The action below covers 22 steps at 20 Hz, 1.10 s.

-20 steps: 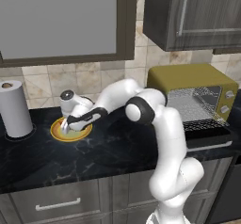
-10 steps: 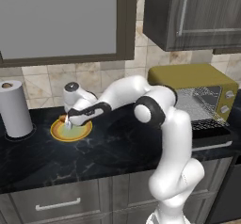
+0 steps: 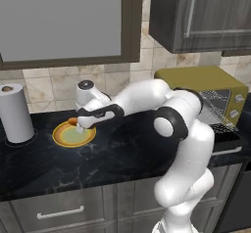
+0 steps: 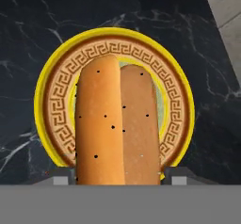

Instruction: Open the toaster oven door. Place the hotdog bun on the bottom rack in the toaster oven and place the chicken drumstick on the top rack.

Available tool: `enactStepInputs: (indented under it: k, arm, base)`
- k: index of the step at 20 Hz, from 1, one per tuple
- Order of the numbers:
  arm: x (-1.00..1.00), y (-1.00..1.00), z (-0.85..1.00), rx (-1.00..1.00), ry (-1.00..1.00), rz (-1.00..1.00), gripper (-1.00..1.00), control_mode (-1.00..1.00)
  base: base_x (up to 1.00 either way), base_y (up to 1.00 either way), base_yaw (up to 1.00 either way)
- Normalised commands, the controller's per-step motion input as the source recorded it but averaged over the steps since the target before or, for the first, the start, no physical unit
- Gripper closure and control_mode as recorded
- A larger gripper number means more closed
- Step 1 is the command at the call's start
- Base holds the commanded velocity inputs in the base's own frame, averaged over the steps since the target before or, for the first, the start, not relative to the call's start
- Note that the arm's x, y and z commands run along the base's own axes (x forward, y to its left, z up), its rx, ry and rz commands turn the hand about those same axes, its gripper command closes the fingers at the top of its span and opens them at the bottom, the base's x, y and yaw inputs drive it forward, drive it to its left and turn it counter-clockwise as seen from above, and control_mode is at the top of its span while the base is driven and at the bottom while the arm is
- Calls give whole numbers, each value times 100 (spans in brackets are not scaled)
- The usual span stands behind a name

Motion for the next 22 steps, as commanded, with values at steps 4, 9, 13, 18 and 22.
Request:
enactStepInputs:
  k: [4, 9, 13, 18, 22]
  arm:
    - [-41, -36, 27, 2, 0, -4, 100, -100]
    - [-42, -38, 24, 3, 0, -13, 100, -100]
    - [-41, -42, 24, 2, 0, -16, 100, -100]
    - [-37, -43, 20, 0, 0, -13, 100, -100]
    - [-41, -50, 20, 1, 0, -7, 100, -100]
  base:
    - [0, 0, 0]
    - [0, 0, 0]
    - [0, 0, 0]
    - [0, 0, 0]
    - [0, 0, 0]
